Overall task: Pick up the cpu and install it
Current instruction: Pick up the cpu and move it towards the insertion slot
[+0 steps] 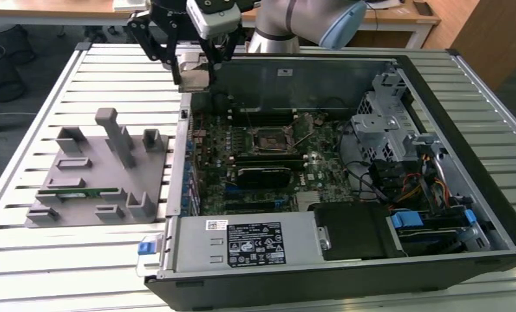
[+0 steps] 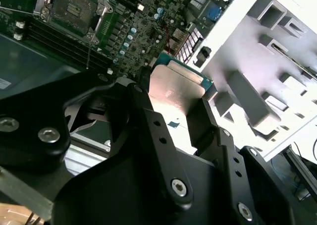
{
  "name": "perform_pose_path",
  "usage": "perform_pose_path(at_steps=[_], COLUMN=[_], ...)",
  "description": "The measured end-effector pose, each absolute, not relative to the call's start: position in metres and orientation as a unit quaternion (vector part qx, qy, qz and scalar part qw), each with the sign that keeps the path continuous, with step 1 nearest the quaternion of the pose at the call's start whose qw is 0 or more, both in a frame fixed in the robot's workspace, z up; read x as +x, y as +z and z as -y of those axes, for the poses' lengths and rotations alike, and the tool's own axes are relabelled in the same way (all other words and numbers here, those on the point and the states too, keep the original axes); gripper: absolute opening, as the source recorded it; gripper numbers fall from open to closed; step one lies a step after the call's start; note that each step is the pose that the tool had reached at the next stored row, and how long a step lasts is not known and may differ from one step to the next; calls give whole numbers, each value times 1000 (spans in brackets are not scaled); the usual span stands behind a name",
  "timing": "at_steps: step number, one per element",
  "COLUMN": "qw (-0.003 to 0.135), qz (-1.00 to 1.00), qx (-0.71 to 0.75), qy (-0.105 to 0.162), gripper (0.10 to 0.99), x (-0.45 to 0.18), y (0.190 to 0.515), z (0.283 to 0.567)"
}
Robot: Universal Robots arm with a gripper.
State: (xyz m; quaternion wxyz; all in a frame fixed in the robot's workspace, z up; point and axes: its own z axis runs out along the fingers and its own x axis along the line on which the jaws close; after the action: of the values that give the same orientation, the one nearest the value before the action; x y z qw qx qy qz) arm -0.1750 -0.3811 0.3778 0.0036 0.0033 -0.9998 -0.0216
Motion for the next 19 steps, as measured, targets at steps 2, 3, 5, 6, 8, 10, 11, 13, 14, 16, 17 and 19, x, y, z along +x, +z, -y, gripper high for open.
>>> perform_pose_path(at_steps=[2, 3, 5, 6, 8, 10, 11, 13, 14, 16, 17, 19], qw=[4, 4, 4, 4, 4, 4, 4, 4, 4, 4, 4, 4], qz=[1000, 1000, 1000, 1000, 1000, 1000, 1000, 1000, 1000, 1000, 1000, 1000], qx=[3, 3, 3, 3, 3, 3, 3, 3, 3, 3, 3, 3], qy=[-22, -22, -22, -22, -22, -22, -22, -22, -22, -22, -22, -22], gripper=[541, 541, 541, 541, 541, 541, 541, 541, 541, 541, 541, 541], x=[-172, -170, -168, -166, -163, -161, -159, -157, -155, -152, -151, -148], y=[378, 378, 377, 377, 377, 377, 377, 377, 377, 377, 377, 376], z=[380, 380, 379, 379, 378, 377, 376, 375, 375, 374, 373, 372])
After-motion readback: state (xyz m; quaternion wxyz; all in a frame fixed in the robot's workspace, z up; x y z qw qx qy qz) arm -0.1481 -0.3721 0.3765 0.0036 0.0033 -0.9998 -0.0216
